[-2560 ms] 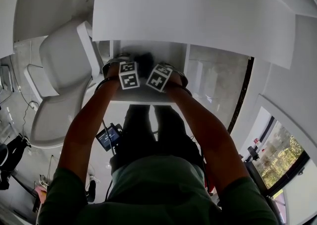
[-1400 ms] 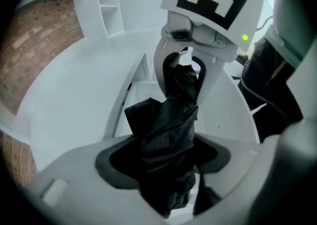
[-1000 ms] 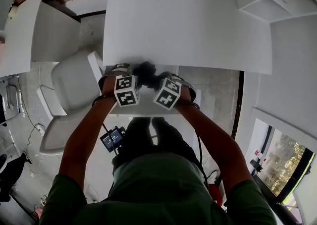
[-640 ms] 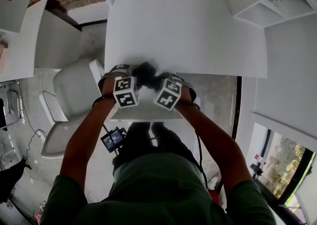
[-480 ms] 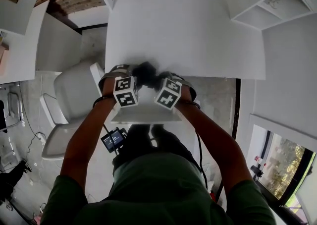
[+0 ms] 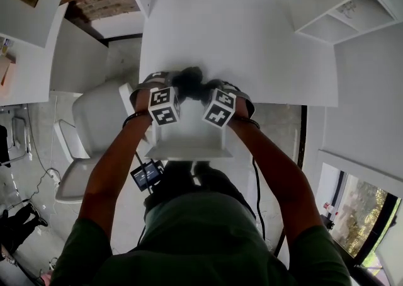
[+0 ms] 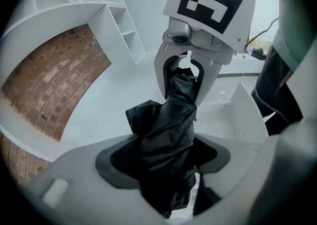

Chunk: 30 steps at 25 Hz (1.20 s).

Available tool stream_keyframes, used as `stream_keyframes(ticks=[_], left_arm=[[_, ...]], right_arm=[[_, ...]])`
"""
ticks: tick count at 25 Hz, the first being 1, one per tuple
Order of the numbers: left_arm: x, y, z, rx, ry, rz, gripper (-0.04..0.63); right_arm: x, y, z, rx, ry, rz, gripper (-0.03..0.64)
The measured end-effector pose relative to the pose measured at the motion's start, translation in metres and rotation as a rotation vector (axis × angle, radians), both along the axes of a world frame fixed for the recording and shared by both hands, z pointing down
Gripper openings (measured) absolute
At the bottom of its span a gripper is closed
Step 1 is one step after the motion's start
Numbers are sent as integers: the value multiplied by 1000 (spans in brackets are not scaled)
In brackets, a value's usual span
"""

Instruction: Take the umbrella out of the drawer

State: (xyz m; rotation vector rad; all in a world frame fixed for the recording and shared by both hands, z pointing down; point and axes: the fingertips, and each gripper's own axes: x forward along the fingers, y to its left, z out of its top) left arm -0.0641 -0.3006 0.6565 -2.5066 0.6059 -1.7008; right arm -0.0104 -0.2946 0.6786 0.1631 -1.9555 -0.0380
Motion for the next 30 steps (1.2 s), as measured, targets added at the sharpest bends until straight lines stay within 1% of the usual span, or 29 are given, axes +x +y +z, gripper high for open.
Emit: stream_keyframes(ticks=[13, 17, 21, 26, 30], left_arm=[[-14, -35, 21, 56, 24, -62, 307], [-16, -41, 29, 51, 28, -79, 307], [-19, -44, 35, 26, 45, -99, 308], [-21, -47, 35, 25, 61, -108, 314], [-23, -50, 30, 55, 64, -114, 321]], right_arm=[[-13, -42, 22, 93, 35, -46, 238], [-15, -50, 30, 112, 52, -53, 244], [-16, -55, 34, 119, 66, -64, 252], [-17, -60, 33, 126, 66, -56, 267], [-16, -64, 31, 132, 59, -23, 284]])
